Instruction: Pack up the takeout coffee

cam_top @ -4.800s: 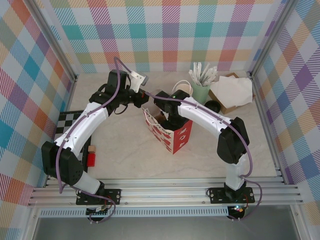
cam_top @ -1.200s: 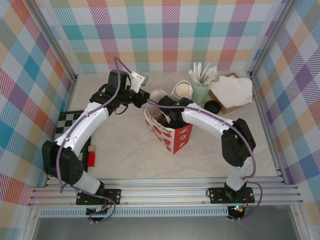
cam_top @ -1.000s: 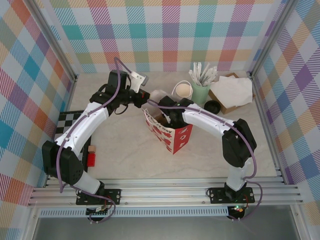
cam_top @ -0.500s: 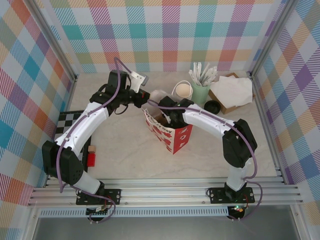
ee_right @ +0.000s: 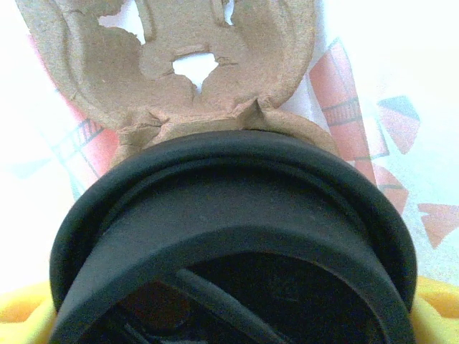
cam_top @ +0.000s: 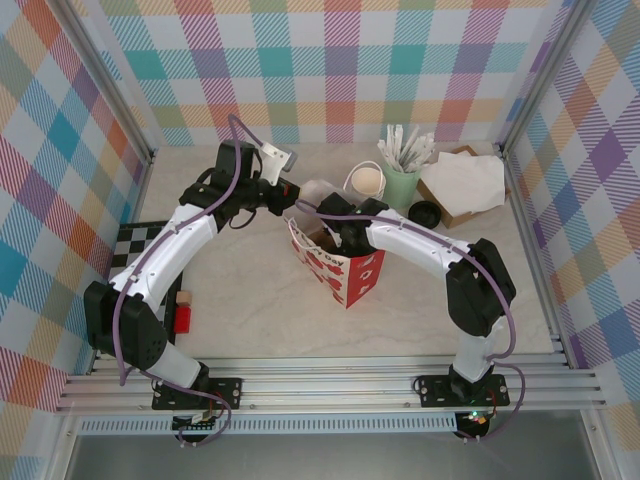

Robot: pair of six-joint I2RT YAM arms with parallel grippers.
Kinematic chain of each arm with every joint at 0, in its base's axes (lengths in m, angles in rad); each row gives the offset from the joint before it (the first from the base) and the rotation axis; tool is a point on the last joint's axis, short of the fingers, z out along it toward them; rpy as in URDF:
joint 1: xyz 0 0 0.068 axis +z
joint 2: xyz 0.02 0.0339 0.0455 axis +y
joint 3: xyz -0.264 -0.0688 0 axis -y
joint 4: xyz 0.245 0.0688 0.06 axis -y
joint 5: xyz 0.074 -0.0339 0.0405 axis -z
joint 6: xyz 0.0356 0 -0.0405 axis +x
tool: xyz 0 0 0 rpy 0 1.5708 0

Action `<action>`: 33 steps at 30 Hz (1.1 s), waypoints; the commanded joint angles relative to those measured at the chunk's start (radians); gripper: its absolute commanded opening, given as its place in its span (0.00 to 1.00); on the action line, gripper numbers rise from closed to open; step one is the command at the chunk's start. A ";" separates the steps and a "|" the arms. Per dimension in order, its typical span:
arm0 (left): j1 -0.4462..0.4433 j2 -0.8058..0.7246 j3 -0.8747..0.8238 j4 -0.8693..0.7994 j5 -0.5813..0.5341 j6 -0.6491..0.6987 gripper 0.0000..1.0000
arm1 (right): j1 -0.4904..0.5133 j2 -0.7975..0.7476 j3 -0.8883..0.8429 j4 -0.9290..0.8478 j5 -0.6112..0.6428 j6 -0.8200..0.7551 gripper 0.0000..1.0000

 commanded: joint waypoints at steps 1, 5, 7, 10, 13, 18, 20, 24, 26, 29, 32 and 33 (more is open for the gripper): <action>0.006 -0.013 -0.018 0.018 0.013 -0.010 0.00 | -0.005 0.144 -0.119 0.060 -0.033 -0.025 0.53; 0.006 -0.011 -0.026 0.026 0.012 -0.017 0.00 | -0.005 0.134 -0.132 0.079 -0.032 -0.025 0.53; 0.006 -0.013 -0.033 0.030 0.012 -0.024 0.00 | -0.005 0.126 -0.143 0.095 -0.030 -0.025 0.53; 0.006 -0.015 -0.045 0.038 0.009 -0.029 0.00 | -0.006 0.119 -0.154 0.111 -0.029 -0.026 0.52; 0.006 -0.017 -0.049 0.038 0.006 -0.033 0.00 | -0.004 0.116 -0.158 0.118 -0.027 -0.028 0.52; 0.006 -0.018 -0.043 0.029 0.001 -0.032 0.00 | -0.005 0.105 -0.150 0.109 -0.034 -0.018 0.54; 0.007 -0.020 -0.038 0.024 0.000 -0.028 0.00 | -0.005 0.086 -0.149 0.102 -0.031 -0.011 0.54; 0.007 -0.016 -0.037 0.025 -0.001 -0.033 0.00 | -0.006 0.049 -0.148 0.104 -0.022 -0.002 0.54; 0.006 -0.015 -0.045 0.036 0.000 -0.040 0.00 | -0.005 0.033 -0.137 0.106 -0.021 -0.002 0.55; 0.006 -0.016 -0.048 0.045 -0.001 -0.053 0.00 | -0.005 0.026 -0.116 0.093 -0.013 -0.006 0.57; 0.005 -0.030 -0.048 0.063 -0.007 -0.082 0.00 | -0.005 0.019 -0.112 0.084 -0.003 -0.012 0.58; 0.001 -0.039 -0.052 0.072 -0.015 -0.090 0.00 | -0.005 0.016 -0.112 0.082 -0.001 -0.012 0.59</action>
